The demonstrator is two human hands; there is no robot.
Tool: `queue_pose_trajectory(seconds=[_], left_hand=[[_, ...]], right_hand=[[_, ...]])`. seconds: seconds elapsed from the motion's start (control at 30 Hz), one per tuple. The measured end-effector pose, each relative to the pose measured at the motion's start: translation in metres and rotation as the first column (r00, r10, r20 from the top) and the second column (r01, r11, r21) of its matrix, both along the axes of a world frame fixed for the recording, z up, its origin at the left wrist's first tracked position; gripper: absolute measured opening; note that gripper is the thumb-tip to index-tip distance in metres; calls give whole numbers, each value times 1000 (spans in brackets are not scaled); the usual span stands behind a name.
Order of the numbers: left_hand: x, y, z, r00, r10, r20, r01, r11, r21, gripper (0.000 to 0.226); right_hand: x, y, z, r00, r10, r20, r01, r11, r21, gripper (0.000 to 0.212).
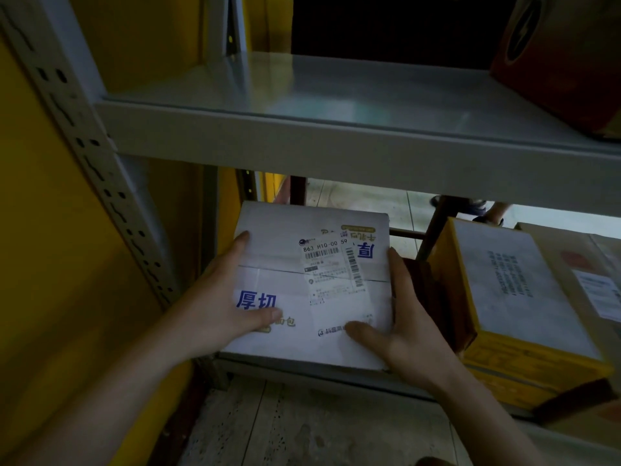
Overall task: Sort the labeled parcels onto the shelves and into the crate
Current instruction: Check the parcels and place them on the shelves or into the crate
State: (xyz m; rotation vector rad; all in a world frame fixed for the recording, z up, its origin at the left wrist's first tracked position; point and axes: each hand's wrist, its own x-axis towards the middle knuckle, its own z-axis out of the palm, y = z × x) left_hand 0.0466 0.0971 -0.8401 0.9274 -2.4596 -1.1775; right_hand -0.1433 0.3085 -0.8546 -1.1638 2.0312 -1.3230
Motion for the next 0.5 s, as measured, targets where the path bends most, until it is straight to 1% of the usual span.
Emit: queue_pose_trajectory(seconds=[0.07, 0.2, 0.27, 0.37, 0.43, 0.5], left_hand=[[-2, -14, -1, 999, 15, 48, -13, 999, -40, 124], [-11, -38, -1, 992, 49, 113, -41, 996, -74, 123], [-18, -48, -1, 991, 51, 125, -40, 996, -85, 119], [-29, -64, -4, 990, 69, 126, -57, 994, -93, 113], [-35, -75, -9, 988, 90, 124, -77, 991, -106, 111], [-43, -83, -13, 988, 75, 136, -60, 992, -114, 106]], right_hand=[[0, -13, 0, 1000, 28, -11, -28, 999, 32, 117], [-7, -45, -1, 994, 53, -92, -42, 992, 123, 127], [-12, -63, -3, 991, 74, -108, -58, 987, 151, 125], [-19, -87, -4, 989, 97, -110, -76, 981, 178, 111], [-24, -100, -12, 992, 82, -95, -61, 976, 208, 114], [-29, -109, -22, 995, 78, -67, -60, 969, 238, 119]])
